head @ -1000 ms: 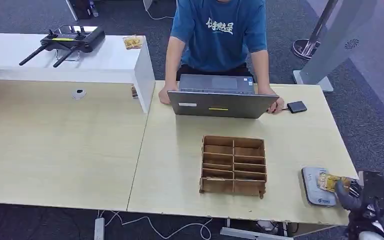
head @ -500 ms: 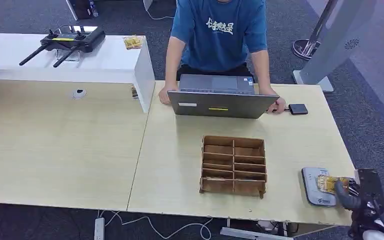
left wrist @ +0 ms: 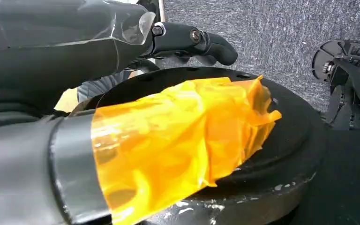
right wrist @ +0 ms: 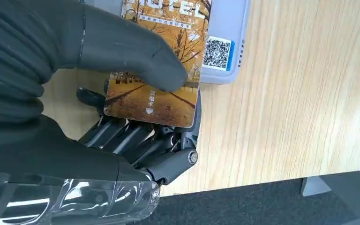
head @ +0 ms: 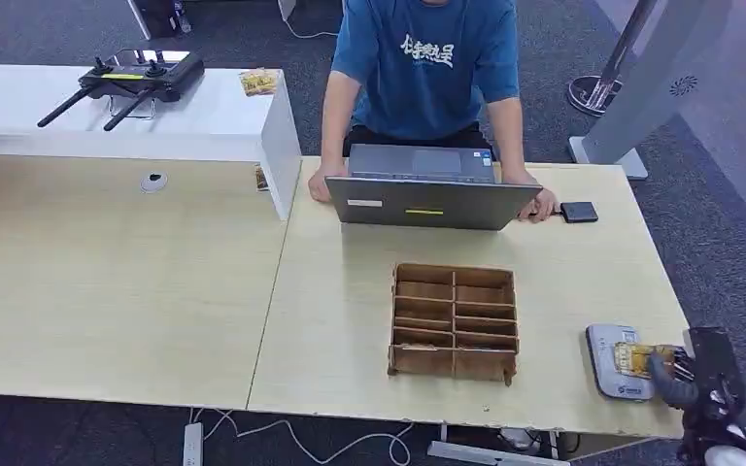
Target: Pass the card to the sensor for recognition and then transmit it.
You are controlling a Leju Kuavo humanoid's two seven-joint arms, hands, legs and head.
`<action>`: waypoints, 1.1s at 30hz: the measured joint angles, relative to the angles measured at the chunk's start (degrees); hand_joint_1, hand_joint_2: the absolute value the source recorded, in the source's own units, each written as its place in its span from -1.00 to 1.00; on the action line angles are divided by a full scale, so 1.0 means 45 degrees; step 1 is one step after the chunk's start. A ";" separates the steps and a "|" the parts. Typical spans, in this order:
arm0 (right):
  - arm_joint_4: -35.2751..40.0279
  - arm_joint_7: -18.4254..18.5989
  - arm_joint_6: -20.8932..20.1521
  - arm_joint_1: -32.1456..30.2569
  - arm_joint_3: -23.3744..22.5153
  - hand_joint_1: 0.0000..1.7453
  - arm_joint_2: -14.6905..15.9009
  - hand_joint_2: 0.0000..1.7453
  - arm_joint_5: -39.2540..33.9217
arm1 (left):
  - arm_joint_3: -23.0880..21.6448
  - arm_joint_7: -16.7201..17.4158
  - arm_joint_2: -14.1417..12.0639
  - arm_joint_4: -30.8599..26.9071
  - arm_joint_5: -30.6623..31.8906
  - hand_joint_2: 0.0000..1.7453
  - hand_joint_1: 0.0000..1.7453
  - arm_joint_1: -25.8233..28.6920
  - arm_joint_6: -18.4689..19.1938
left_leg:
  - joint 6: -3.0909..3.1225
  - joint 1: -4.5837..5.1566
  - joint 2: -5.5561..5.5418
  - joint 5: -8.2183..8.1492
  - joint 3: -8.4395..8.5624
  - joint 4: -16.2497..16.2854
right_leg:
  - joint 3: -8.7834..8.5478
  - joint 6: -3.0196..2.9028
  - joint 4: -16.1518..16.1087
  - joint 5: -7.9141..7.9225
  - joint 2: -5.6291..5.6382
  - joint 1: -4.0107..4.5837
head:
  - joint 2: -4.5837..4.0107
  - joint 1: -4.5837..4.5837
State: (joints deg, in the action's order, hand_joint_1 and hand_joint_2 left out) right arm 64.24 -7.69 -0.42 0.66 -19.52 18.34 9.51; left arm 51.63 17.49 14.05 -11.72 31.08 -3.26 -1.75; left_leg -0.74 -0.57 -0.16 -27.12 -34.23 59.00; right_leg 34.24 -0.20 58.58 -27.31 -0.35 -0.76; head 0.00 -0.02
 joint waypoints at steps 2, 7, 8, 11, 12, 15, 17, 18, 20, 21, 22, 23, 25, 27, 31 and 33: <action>-0.0092 0.0005 0.0000 0.0032 0.0039 1.00 0.0078 1.00 0.0063 | 0.0000 0.0000 0.0000 0.0000 0.0000 -1.00 -1.00 0.0000 0.0000 | 0.0000 0.0000 0.0000 0.0000 0.0000 0.0000 | 0.0000 0.0000 0.0000 0.0000 0.0000 0.0000 | 0.0000 0.0000; -0.0296 0.0005 0.0000 0.0121 0.0185 1.00 0.0214 1.00 0.0097 | 0.0029 0.0000 0.0000 0.0005 0.0000 -1.00 -1.00 0.0000 0.0000 | 0.0000 0.0000 0.0000 0.0000 0.0003 0.0000 | -0.0001 0.0000 0.0000 0.0000 0.0000 0.0000 | 0.0000 0.0000; -0.0321 0.0005 0.0000 0.0136 0.0199 1.00 0.0233 1.00 0.0097 | 0.0039 0.0000 0.0000 0.0005 0.0005 -1.00 -1.00 0.0000 0.0000 | 0.0000 0.0000 0.0000 0.0000 0.0004 0.0000 | -0.0002 0.0000 0.0000 0.0000 0.0001 0.0000 | 0.0005 0.0000; -0.0398 0.0010 -0.0049 0.0181 0.0238 1.00 0.0296 1.00 0.0117 | 0.0063 0.0000 0.0000 0.0005 0.0019 -1.00 -1.00 0.0001 0.0000 | 0.0000 -0.0001 0.0001 0.0000 0.0004 0.0000 | -0.0003 0.0000 0.0000 0.0000 0.0000 0.0001 | 0.0000 0.0000; -0.0422 0.0029 -0.0068 0.0204 0.0272 1.00 0.0344 1.00 0.0146 | 0.0063 0.0000 0.0000 0.0005 0.0019 -1.00 -1.00 0.0000 0.0000 | 0.0000 -0.0001 0.0000 0.0000 0.0004 0.0000 | -0.0003 0.0000 0.0000 0.0000 0.0001 0.0000 | 0.0000 0.0000; -0.0481 0.0195 -0.0097 0.0257 0.0369 1.00 0.0476 1.00 0.0423 | 0.0068 0.0000 0.0000 0.0005 0.0029 -1.00 -1.00 0.0000 0.0000 | 0.0000 0.0000 0.0000 0.0000 0.0004 0.0000 | -0.0006 0.0000 0.0000 0.0000 -0.0001 0.0000 | 0.0000 0.0000; -0.0514 0.0354 -0.0088 0.0287 0.0529 1.00 0.0626 1.00 0.0718 | 0.0073 0.0000 0.0000 0.0005 0.0044 -1.00 -1.00 0.0001 0.0005 | 0.0001 0.0001 0.0000 0.0000 0.0005 0.0000 | -0.0007 0.0001 -0.0001 0.0000 -0.0001 0.0000 | 0.0004 0.0000; -0.0515 0.0442 -0.0043 0.0293 0.0617 1.00 0.0709 1.00 0.0914 | 0.0073 0.0000 0.0000 0.0005 0.0049 -1.00 -1.00 0.0001 0.0005 | 0.0001 0.0000 0.0000 0.0000 0.0004 0.0001 | -0.0008 0.0001 -0.0001 0.0001 -0.0001 0.0000 | 0.0000 0.0000; -0.0515 0.0646 0.0146 0.0300 0.0797 1.00 0.0840 1.00 0.1307 | 0.0078 0.0000 0.0000 0.0005 0.0053 -1.00 -1.00 0.0001 0.0029 | 0.0001 0.0001 -0.0001 0.0000 0.0005 0.0001 | -0.0010 0.0001 -0.0002 0.0001 -0.0002 0.0000 | 0.0000 0.0005; -0.0505 0.0680 0.0253 0.0300 0.0889 1.00 0.0894 1.00 0.1429 | 0.0078 0.0000 0.0000 0.0010 0.0053 -1.00 -1.00 0.0001 0.0039 | 0.0001 0.0001 -0.0001 -0.0001 0.0004 0.0001 | -0.0010 0.0001 -0.0002 0.0001 -0.0002 -0.0001 | 0.0000 0.0005; -0.0491 0.0680 0.0469 0.0299 0.0971 0.98 0.0923 1.00 0.1698 | 0.0078 0.0000 0.0000 0.0010 0.0053 -1.00 -1.00 0.0001 0.0063 | 0.0001 0.0001 0.0000 -0.0001 0.0005 0.0001 | -0.0010 0.0001 -0.0002 0.0001 -0.0001 0.0000 | 0.0005 0.0000; -0.0432 0.0704 0.0706 0.0285 0.1054 1.00 0.0928 1.00 0.1949 | 0.0078 0.0000 0.0000 0.0010 0.0058 -1.00 -1.00 0.0002 0.0092 | 0.0001 0.0001 0.0000 -0.0001 0.0004 0.0001 | -0.0009 0.0001 -0.0002 0.0001 -0.0001 -0.0001 | 0.0000 0.0005; -0.0103 0.0942 0.1301 0.0251 0.1330 1.00 0.0932 1.00 0.2713 | 0.0083 0.0000 0.0000 0.0034 0.0058 -1.00 -1.00 0.0002 0.0126 | 0.0001 0.0000 0.0006 -0.0001 0.0011 0.0001 | -0.0007 0.0001 -0.0002 0.0001 0.0005 0.0000 | 0.0005 0.0005; 0.0205 0.1161 0.1569 0.0193 0.1540 1.00 0.0937 1.00 0.3212 | 0.0083 0.0000 0.0000 0.0034 0.0058 -1.00 -1.00 0.0004 0.0155 | 0.0001 0.0000 0.0006 -0.0001 0.0012 0.0001 | -0.0008 0.0000 -0.0002 0.0000 0.0004 0.0001 | 0.0000 0.0000; 0.0722 0.1384 0.1802 0.0080 0.1855 1.00 0.0937 1.00 0.3753 | 0.0087 0.0000 0.0000 0.0039 0.0063 -1.00 -1.00 0.0008 0.0209 | 0.0000 -0.0001 0.0007 -0.0001 0.0011 0.0001 | -0.0007 0.0000 -0.0001 0.0000 0.0005 0.0001 | 0.0000 0.0000; 0.0875 0.1418 0.1822 0.0049 0.1924 0.96 0.0937 1.00 0.3871 | 0.0087 0.0000 0.0000 0.0039 0.0092 -1.00 -1.00 0.0010 0.0233 | 0.0000 0.0000 0.0006 -0.0001 0.0010 0.0001 | -0.0008 0.0000 -0.0001 0.0000 0.0005 0.0001 | 0.0000 0.0000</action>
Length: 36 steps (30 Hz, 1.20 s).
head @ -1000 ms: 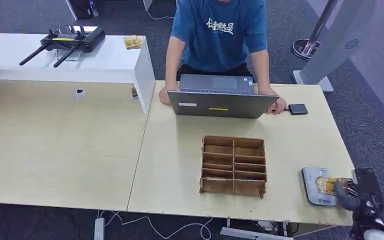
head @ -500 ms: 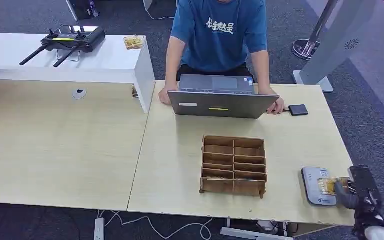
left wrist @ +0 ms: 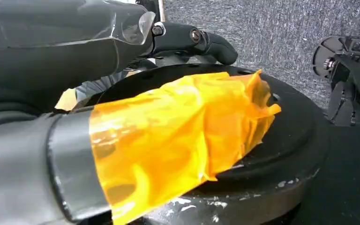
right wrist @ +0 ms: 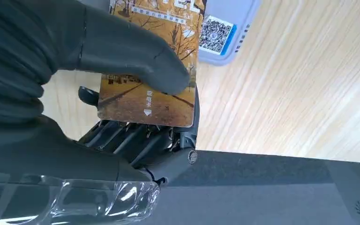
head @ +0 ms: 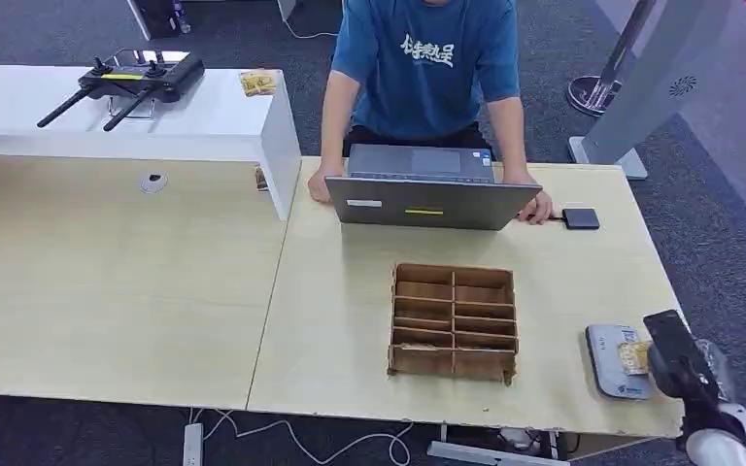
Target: Pass the card to the sensor for recognition and then transmit it.
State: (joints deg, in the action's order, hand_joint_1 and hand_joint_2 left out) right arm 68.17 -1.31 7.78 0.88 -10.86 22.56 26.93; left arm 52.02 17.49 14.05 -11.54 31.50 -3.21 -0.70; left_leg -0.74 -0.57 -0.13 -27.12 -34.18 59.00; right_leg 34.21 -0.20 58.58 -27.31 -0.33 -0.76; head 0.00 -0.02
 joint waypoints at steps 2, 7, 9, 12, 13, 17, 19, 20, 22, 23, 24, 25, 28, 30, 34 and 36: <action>0.0097 0.0024 0.0005 -0.0014 0.0083 1.00 0.0000 1.00 0.0092 | 0.0000 0.0000 -0.0005 0.0000 0.0005 -1.00 -1.00 0.0003 0.0015 | 0.0000 0.0000 0.0000 0.0000 -0.0001 0.0000 | 0.0000 0.0000 0.0000 0.0000 0.0000 0.0000 | 0.0000 0.0000; 0.0306 0.0019 0.0005 -0.0063 0.0228 1.00 0.0000 1.00 0.0141 | 0.0000 0.0000 -0.0005 0.0000 0.0039 -1.00 -1.00 0.0004 0.0029 | 0.0000 0.0002 -0.0001 0.0000 -0.0002 0.0000 | -0.0001 0.0000 -0.0001 0.0000 -0.0001 -0.0002 | 0.0005 0.0000; 0.0364 -0.0005 0.0010 -0.0067 0.0253 0.98 0.0000 1.00 0.0146 | 0.0005 0.0000 -0.0005 0.0000 0.0049 -1.00 -1.00 0.0003 0.0029 | 0.0001 0.0002 -0.0001 0.0000 -0.0002 0.0000 | 0.0000 0.0000 -0.0001 0.0000 -0.0001 -0.0002 | 0.0000 0.0000; 0.0437 -0.0122 0.0044 -0.0067 0.0282 1.00 0.0000 1.00 0.0145 | 0.0005 0.0000 -0.0005 0.0000 0.0078 -1.00 -1.00 0.0004 0.0034 | 0.0001 0.0002 -0.0003 0.0000 -0.0003 0.0000 | 0.0000 0.0000 0.0000 0.0000 -0.0002 -0.0002 | 0.0005 0.0000; 0.0466 -0.0141 0.0058 -0.0069 0.0287 1.00 -0.0005 1.00 0.0136 | 0.0005 0.0000 -0.0005 0.0000 0.0078 -1.00 -1.00 0.0004 0.0039 | 0.0001 0.0002 -0.0003 0.0000 -0.0004 0.0000 | 0.0000 0.0000 0.0000 0.0000 -0.0003 -0.0002 | 0.0000 0.0000; 0.0549 -0.0457 0.0248 -0.0063 0.0296 1.00 -0.0063 1.00 0.0039 | 0.0005 0.0000 -0.0005 0.0000 0.0087 -1.00 -1.00 0.0005 0.0044 | 0.0000 0.0001 -0.0004 0.0000 -0.0007 0.0000 | 0.0000 0.0000 0.0002 0.0000 -0.0003 -0.0001 | 0.0000 0.0000; 0.0641 -0.0592 0.0408 -0.0054 0.0301 1.00 -0.0155 1.00 -0.0015 | 0.0005 -0.0005 -0.0005 0.0000 0.0097 -1.00 -1.00 0.0005 0.0044 | 0.0000 0.0001 -0.0005 0.0000 -0.0007 0.0000 | 0.0001 0.0000 0.0002 0.0000 -0.0004 -0.0001 | 0.0000 0.0000; 0.0675 -0.0622 0.0432 -0.0048 0.0306 1.00 -0.0189 1.00 -0.0044 | 0.0005 -0.0005 -0.0005 0.0000 0.0097 -1.00 -1.00 0.0005 0.0044 | 0.0000 0.0001 -0.0005 0.0000 -0.0007 0.0000 | 0.0001 0.0000 0.0002 0.0000 -0.0004 -0.0001 | 0.0000 0.0000; 0.0728 -0.0627 0.0471 -0.0046 0.0316 1.00 -0.0248 1.00 -0.0063 | 0.0005 -0.0024 -0.0005 0.0000 0.0097 -1.00 -1.00 0.0006 0.0044 | 0.0000 0.0001 -0.0008 0.0000 -0.0008 0.0000 | 0.0001 0.0000 0.0002 0.0000 -0.0006 -0.0001 | 0.0000 0.0000; 0.0748 -0.0627 0.0481 -0.0041 0.0325 1.00 -0.0277 1.00 -0.0088 | 0.0005 -0.0024 -0.0005 0.0000 0.0097 -1.00 -1.00 0.0006 0.0044 | 0.0000 0.0001 -0.0008 0.0000 -0.0007 0.0000 | 0.0001 0.0000 0.0002 0.0000 -0.0006 -0.0001 | 0.0000 0.0000; 0.0757 -0.0627 0.0486 -0.0040 0.0330 1.00 -0.0287 1.00 -0.0078 | 0.0005 -0.0024 -0.0005 0.0000 0.0097 -1.00 -1.00 0.0006 0.0044 | 0.0000 0.0001 -0.0008 0.0000 -0.0008 0.0000 | 0.0001 0.0001 0.0001 -0.0001 -0.0006 -0.0001 | 0.0000 0.0000; 0.0777 -0.0627 0.0495 -0.0039 0.0335 1.00 -0.0301 1.00 -0.0063 | 0.0005 -0.0024 -0.0005 0.0000 0.0097 -1.00 -1.00 0.0007 0.0044 | 0.0000 0.0001 -0.0008 0.0000 -0.0009 0.0000 | 0.0001 0.0001 0.0002 -0.0001 -0.0006 -0.0001 | 0.0000 0.0000; 0.0777 -0.0631 0.0495 -0.0035 0.0354 1.00 -0.0345 1.00 -0.0039 | 0.0005 -0.0024 -0.0005 0.0000 0.0097 -1.00 -1.00 0.0007 0.0044 | 0.0000 0.0001 -0.0008 0.0000 -0.0009 0.0000 | 0.0001 0.0001 0.0001 -0.0001 -0.0006 -0.0001 | 0.0000 0.0000; 0.0777 -0.0680 0.0559 -0.0034 0.0384 1.00 -0.0379 1.00 -0.0049 | 0.0005 -0.0024 -0.0005 0.0000 0.0097 -1.00 -1.00 0.0007 0.0044 | 0.0000 0.0002 -0.0009 0.0000 -0.0010 0.0000 | 0.0001 0.0002 0.0001 -0.0001 -0.0006 -0.0002 | 0.0000 0.0000; 0.0899 -0.1225 0.1299 0.0043 0.0423 1.00 -0.0583 1.00 0.0142 | 0.0005 -0.0058 -0.0005 0.0005 0.0145 -1.00 -1.00 0.0012 0.0058 | 0.0000 0.0002 -0.0010 0.0000 -0.0013 -0.0001 | 0.0002 0.0002 0.0003 -0.0001 -0.0005 -0.0001 | 0.0000 0.0000; 0.1176 -0.1613 0.2309 0.0215 0.0437 1.00 -0.0992 1.00 0.0720 | 0.0005 -0.0058 0.0000 0.0005 0.0199 -1.00 -1.00 0.0009 0.0063 | 0.0000 0.0000 -0.0001 0.0000 -0.0009 -0.0001 | 0.0002 0.0002 0.0005 -0.0001 0.0002 0.0000 | 0.0000 -0.0005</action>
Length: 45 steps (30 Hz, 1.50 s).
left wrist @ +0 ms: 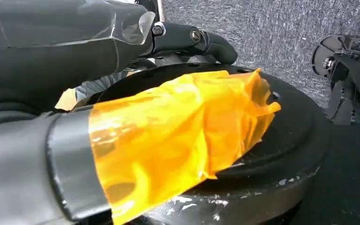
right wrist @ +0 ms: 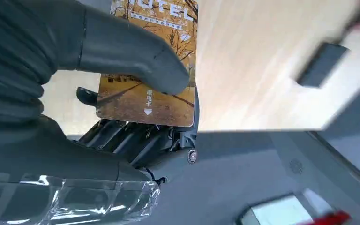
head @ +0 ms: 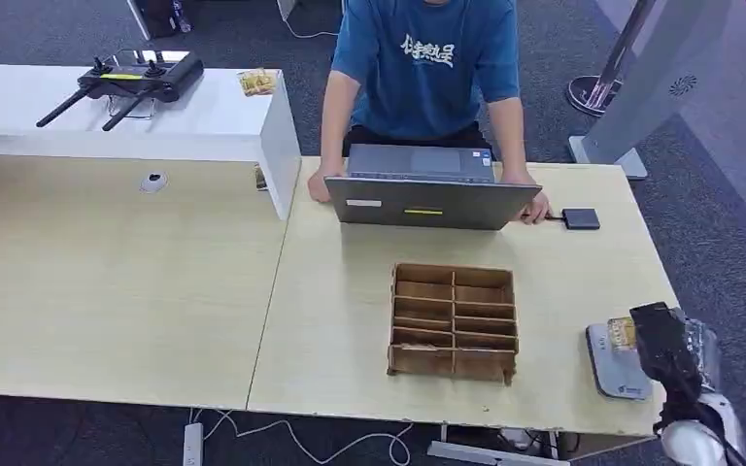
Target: Pass the card to the sensor for recognition and then transmit it.
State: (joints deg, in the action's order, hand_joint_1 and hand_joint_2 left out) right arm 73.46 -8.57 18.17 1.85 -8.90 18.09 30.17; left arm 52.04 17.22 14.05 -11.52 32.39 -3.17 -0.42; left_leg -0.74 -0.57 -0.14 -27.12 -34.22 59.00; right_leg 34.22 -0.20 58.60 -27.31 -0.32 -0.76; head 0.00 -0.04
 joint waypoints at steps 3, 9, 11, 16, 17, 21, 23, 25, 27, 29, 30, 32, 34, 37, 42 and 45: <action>0.0450 -0.0184 0.1002 0.0144 0.0160 0.84 -0.0406 1.00 0.0920 | 0.0000 -0.0009 0.0010 0.0000 0.0111 -1.00 -1.00 -0.0003 0.0000 | -0.0001 -0.0003 -0.0017 0.0003 -0.0001 -0.0001 | -0.0001 -0.0002 0.0004 -0.0001 -0.0013 0.0002 | 0.0000 0.0005; 0.0942 -0.0009 0.2234 0.0875 0.0739 1.00 -0.1107 1.00 0.2779 | -0.0019 -0.0058 0.0058 0.0000 0.0374 -1.00 -1.00 -0.0007 0.0005 | -0.0005 -0.0001 -0.0009 0.0009 0.0004 -0.0001 | -0.0002 -0.0002 0.0008 0.0000 -0.0004 0.0000 | 0.0000 0.0005; 0.0937 0.0243 0.2466 0.1354 0.1131 1.00 -0.1266 1.00 0.3640 | -0.0048 -0.0179 0.0078 0.0000 0.0514 -1.00 -1.00 -0.0007 0.0019 | -0.0005 0.0000 -0.0002 0.0009 0.0003 -0.0001 | -0.0002 -0.0002 0.0009 0.0001 0.0001 -0.0001 | 0.0000 0.0005; 0.0806 0.0676 0.2578 0.2559 0.2039 1.00 -0.1524 1.00 0.4444 | -0.0228 -0.0393 0.0092 0.0000 0.0733 -1.00 -1.00 -0.0004 0.0019 | -0.0005 0.0003 -0.0024 0.0013 0.0009 0.0001 | -0.0005 -0.0002 0.0006 0.0002 -0.0014 -0.0002 | 0.0005 0.0005; 0.0772 0.0700 0.2578 0.2715 0.2133 1.00 -0.1544 1.00 0.4472 | -0.0262 -0.0408 0.0092 0.0000 0.0743 -1.00 -1.00 -0.0003 0.0019 | -0.0006 0.0002 -0.0030 0.0013 0.0006 0.0001 | -0.0007 -0.0002 0.0006 0.0002 -0.0019 -0.0002 | 0.0000 0.0005; 0.0616 0.0762 0.2680 0.3195 0.2573 1.00 -0.1636 1.00 0.4874 | -0.0345 -0.0442 0.0092 0.0000 0.0918 -1.00 -1.00 -0.0003 0.0024 | -0.0006 0.0003 -0.0029 0.0012 -0.0001 0.0001 | -0.0005 -0.0002 0.0007 0.0002 -0.0016 -0.0002 | 0.0005 0.0005; 0.0515 0.0980 0.2757 0.3546 0.2893 1.00 -0.1713 1.00 0.5436 | -0.0407 -0.0485 0.0092 0.0000 0.1039 -1.00 -1.00 -0.0009 0.0029 | -0.0006 0.0003 -0.0026 0.0012 0.0000 0.0001 | -0.0001 -0.0003 0.0007 0.0001 -0.0012 -0.0002 | 0.0000 0.0005; 0.0369 0.1320 0.2835 0.3973 0.3253 1.00 -0.1787 1.00 0.6122 | -0.0535 -0.0534 0.0092 0.0000 0.1180 -1.00 -1.00 -0.0012 0.0039 | -0.0007 0.0002 -0.0027 0.0012 0.0002 0.0001 | 0.0001 -0.0003 0.0007 0.0001 -0.0012 -0.0002 | 0.0000 0.0004; 0.0193 0.1641 0.2869 0.4454 0.3634 1.00 -0.1865 1.00 0.6695 | -0.0666 -0.0544 0.0092 0.0000 0.1341 -1.00 -1.00 -0.0014 0.0039 | -0.0008 0.0002 -0.0029 0.0014 0.0001 0.0001 | 0.0001 -0.0003 0.0008 0.0001 -0.0015 -0.0002 | 0.0000 0.0005; 0.0015 0.1860 0.2859 0.4890 0.3914 1.00 -0.1932 1.00 0.6998 | -0.0768 -0.0568 0.0087 0.0000 0.1457 -1.00 -1.00 -0.0019 0.0039 | -0.0009 0.0002 -0.0032 0.0016 0.0005 0.0001 | -0.0001 -0.0003 0.0008 0.0001 -0.0018 -0.0001 | 0.0005 0.0005; -0.0059 0.1914 0.2854 0.5066 0.4003 1.00 -0.1952 1.00 0.7027 | -0.0821 -0.0568 0.0087 -0.0005 0.1496 -1.00 -1.00 -0.0021 0.0039 | -0.0005 0.0002 -0.0037 0.0020 0.0003 0.0001 | -0.0002 -0.0002 0.0008 0.0001 -0.0021 -0.0001 | 0.0000 0.0005; -0.0228 0.1992 0.2835 0.5369 0.4152 1.00 -0.2010 1.00 0.7099 | -0.0918 -0.0573 0.0083 -0.0005 0.1593 -1.00 -1.00 -0.0021 0.0039 | -0.0010 0.0002 -0.0041 0.0024 0.0002 0.0001 | -0.0005 -0.0002 0.0009 0.0001 -0.0022 -0.0002 | 0.0000 0.0005; -0.0413 0.2031 0.2816 0.5672 0.4294 1.00 -0.2063 1.00 0.7221 | -0.1010 -0.0573 0.0078 -0.0005 0.1704 -1.00 -1.00 -0.0028 0.0043 | -0.0011 0.0003 -0.0041 0.0024 0.0000 0.0001 | -0.0004 -0.0002 0.0009 0.0002 -0.0021 -0.0004 | 0.0000 0.0005; -0.0715 0.2162 0.2728 0.6266 0.4454 1.00 -0.2194 1.00 0.7489 | -0.1204 -0.0573 0.0063 -0.0005 0.1933 -1.00 -1.00 -0.0062 0.0044 | -0.0011 0.0006 -0.0041 0.0024 0.0001 0.0001 | -0.0004 -0.0002 0.0008 0.0002 -0.0021 -0.0007 | 0.0000 0.0000; -0.1118 0.2254 0.2607 0.6948 0.4668 1.00 -0.2336 1.00 0.7644 | -0.1350 -0.0568 0.0073 -0.0005 0.2016 -1.00 -1.00 -0.0127 0.0073 | -0.0011 0.0005 -0.0052 0.0025 0.0000 0.0001 | -0.0006 -0.0002 0.0008 0.0002 -0.0029 -0.0005 | 0.0000 0.0000; -0.1332 0.2361 0.2558 0.7222 0.4828 1.00 -0.2365 1.00 0.8004 | -0.1467 -0.0568 0.0063 -0.0005 0.2191 -1.00 -1.00 -0.0127 0.0073 | -0.0011 0.0006 -0.0053 0.0024 -0.0003 0.0001 | -0.0003 -0.0002 0.0010 0.0002 -0.0028 -0.0006 | 0.0005 0.0005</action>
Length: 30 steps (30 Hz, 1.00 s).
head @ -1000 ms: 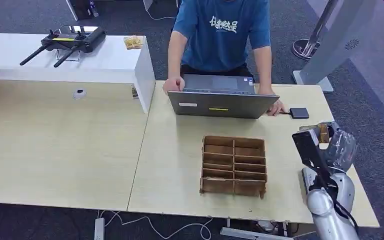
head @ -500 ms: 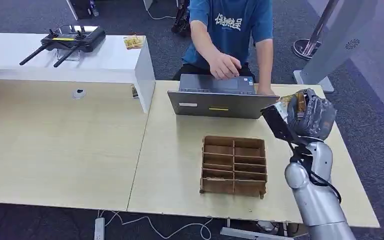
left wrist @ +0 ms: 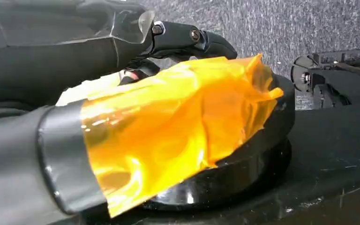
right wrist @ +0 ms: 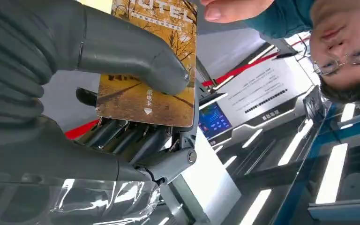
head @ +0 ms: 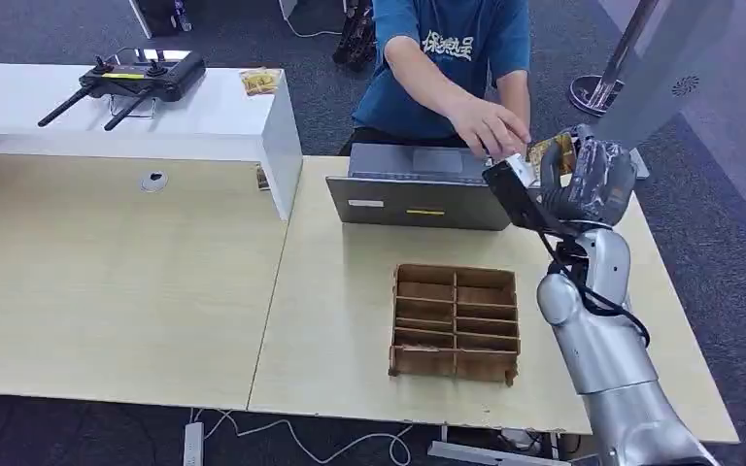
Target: Pass the card to the sensor for recognition and then transmit it.
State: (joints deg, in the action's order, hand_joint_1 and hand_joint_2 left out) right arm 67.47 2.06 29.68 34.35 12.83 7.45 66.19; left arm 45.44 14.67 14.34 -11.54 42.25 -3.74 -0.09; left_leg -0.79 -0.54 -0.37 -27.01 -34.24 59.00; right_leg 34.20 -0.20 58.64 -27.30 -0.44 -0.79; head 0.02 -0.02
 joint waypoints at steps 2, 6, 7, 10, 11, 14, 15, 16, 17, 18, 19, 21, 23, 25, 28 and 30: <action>-0.0228 0.0326 -0.0078 0.0379 0.0150 1.00 0.0000 1.00 0.0637 | -0.0136 0.0010 -0.0015 0.0000 0.0175 -1.00 -1.00 -0.0002 0.0005 | 0.0000 0.0000 0.0000 0.0000 0.0001 0.0000 | 0.0002 0.0000 0.0000 0.0000 0.0001 0.0000 | -0.0005 -0.0005; -0.0723 0.0898 -0.0267 0.1461 0.0286 1.00 0.0024 1.00 0.1476 | -0.0422 0.0116 -0.0078 -0.0005 0.0568 -1.00 -1.00 -0.0017 0.0024 | -0.0004 0.0001 0.0000 0.0004 0.0007 0.0002 | 0.0005 -0.0001 0.0000 0.0001 0.0003 0.0000 | -0.0004 0.0000; -0.0825 0.0937 -0.0330 0.1746 0.0286 1.00 0.0058 1.00 0.1486 | -0.0491 0.0151 -0.0078 -0.0005 0.0622 -1.00 -1.00 -0.0022 0.0024 | -0.0004 0.0001 -0.0002 0.0004 0.0007 0.0004 | 0.0004 0.0000 0.0000 0.0001 0.0000 0.0000 | -0.0005 -0.0005; -0.1010 0.1005 -0.0384 0.2462 0.0286 1.00 0.0190 1.00 0.1490 | -0.0680 0.0194 -0.0117 -0.0010 0.0811 -1.00 -1.00 -0.0027 0.0049 | -0.0004 0.0002 -0.0004 0.0005 0.0008 0.0005 | 0.0001 0.0000 -0.0001 0.0001 -0.0001 -0.0001 | 0.0000 0.0000; -0.1049 0.1005 -0.0408 0.2638 0.0281 1.00 0.0238 1.00 0.1490 | -0.0743 0.0204 -0.0126 -0.0015 0.0835 -1.00 -1.00 -0.0027 0.0063 | -0.0004 0.0002 -0.0002 0.0004 0.0008 0.0005 | 0.0001 0.0000 -0.0001 0.0002 0.0001 -0.0001 | 0.0000 -0.0005; -0.1165 0.1005 -0.0471 0.3008 0.0281 1.00 0.0296 1.00 0.1495 | -0.0845 0.0272 -0.0160 -0.0015 0.0893 -1.00 -1.00 -0.0042 0.0121 | -0.0004 0.0002 -0.0003 0.0004 0.0009 0.0007 | 0.0001 0.0000 -0.0002 0.0002 0.0002 -0.0001 | 0.0000 0.0000; -0.1175 0.1005 -0.0481 0.3052 0.0281 1.00 0.0306 1.00 0.1519 | -0.0874 0.0287 -0.0170 -0.0019 0.0908 -1.00 -1.00 -0.0046 0.0150 | -0.0004 0.0001 -0.0003 0.0003 0.0008 0.0007 | 0.0000 0.0000 -0.0003 0.0002 0.0002 0.0000 | -0.0004 0.0000; -0.1185 0.1010 -0.0495 0.3077 0.0281 1.00 0.0321 1.00 0.1549 | -0.0898 0.0306 -0.0175 -0.0019 0.0913 -1.00 -1.00 -0.0048 0.0155 | -0.0004 0.0002 -0.0002 0.0003 0.0008 0.0007 | 0.0001 0.0000 -0.0003 0.0002 0.0002 -0.0001 | 0.0000 0.0000; -0.1190 0.1020 -0.0505 0.3082 0.0281 1.00 0.0325 1.00 0.1582 | -0.0918 0.0325 -0.0175 -0.0019 0.0937 -1.00 -1.00 -0.0053 0.0160 | -0.0004 0.0002 -0.0002 0.0003 0.0008 0.0007 | 0.0001 0.0000 -0.0003 0.0002 0.0002 -0.0001 | -0.0005 0.0000; -0.1190 0.1025 -0.0520 0.3090 0.0281 1.00 0.0325 1.00 0.1627 | -0.0932 0.0345 -0.0180 -0.0024 0.0961 -1.00 -1.00 -0.0056 0.0160 | -0.0004 0.0002 -0.0002 0.0003 0.0008 0.0007 | 0.0001 0.0000 -0.0003 0.0002 0.0002 -0.0001 | -0.0005 0.0000; -0.1190 0.1025 -0.0534 0.3103 0.0281 1.00 0.0325 1.00 0.1670 | -0.0957 0.0369 -0.0180 -0.0029 0.0986 -1.00 -1.00 -0.0057 0.0160 | -0.0004 0.0002 -0.0002 0.0003 0.0007 0.0007 | 0.0001 0.0000 -0.0002 0.0002 0.0002 -0.0001 | -0.0005 0.0000; -0.1190 0.1025 -0.0679 0.3168 0.0281 1.00 0.0325 1.00 0.1724 | -0.1035 0.0417 -0.0180 -0.0063 0.1049 -1.00 -1.00 -0.0061 0.0184 | -0.0004 0.0001 -0.0004 0.0003 0.0006 0.0007 | 0.0000 0.0000 -0.0001 0.0001 0.0001 0.0000 | -0.0005 -0.0005; -0.1190 0.1025 -0.0844 0.3247 0.0286 1.00 0.0311 1.00 0.1888 | -0.1078 0.0456 -0.0180 -0.0073 0.1155 -1.00 -1.00 -0.0068 0.0194 | -0.0004 0.0000 -0.0012 0.0004 0.0004 0.0006 | -0.0003 0.0000 0.0000 0.0001 -0.0005 0.0001 | -0.0005 0.0000; -0.1209 0.1059 -0.0981 0.3296 0.0301 1.00 0.0214 1.00 0.1947 | -0.1126 0.0535 -0.0180 -0.0087 0.1267 -1.00 -1.00 -0.0089 0.0194 | -0.0005 0.0000 -0.0012 0.0004 0.0006 0.0006 | -0.0005 0.0000 0.0001 0.0002 -0.0005 0.0001 | -0.0005 0.0000; -0.1297 0.1146 -0.0995 0.3317 0.0340 1.00 0.0010 1.00 0.1947 | -0.1267 0.0573 -0.0185 -0.0107 0.1394 -1.00 -1.00 -0.0095 0.0194 | -0.0005 0.0000 -0.0011 0.0005 0.0009 0.0006 | -0.0006 0.0000 0.0001 0.0002 -0.0004 0.0000 | -0.0005 0.0000; -0.1345 0.1170 -0.0995 0.3324 0.0345 1.00 -0.0088 1.00 0.1947 | -0.1316 0.0578 -0.0185 -0.0126 0.1403 -1.00 -1.00 -0.0097 0.0194 | -0.0005 0.0000 -0.0011 0.0004 0.0008 0.0006 | -0.0007 0.0000 0.0001 0.0002 -0.0004 0.0001 | -0.0005 0.0000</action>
State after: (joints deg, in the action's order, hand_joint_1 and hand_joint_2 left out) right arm 61.42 7.32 25.20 49.31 14.38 7.06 74.95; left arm 39.52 17.27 13.51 -12.11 48.57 -4.18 0.79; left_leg -0.81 -0.54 -0.42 -26.99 -34.20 59.03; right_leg 34.17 -0.20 58.65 -27.30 -0.46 -0.78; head 0.00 -0.02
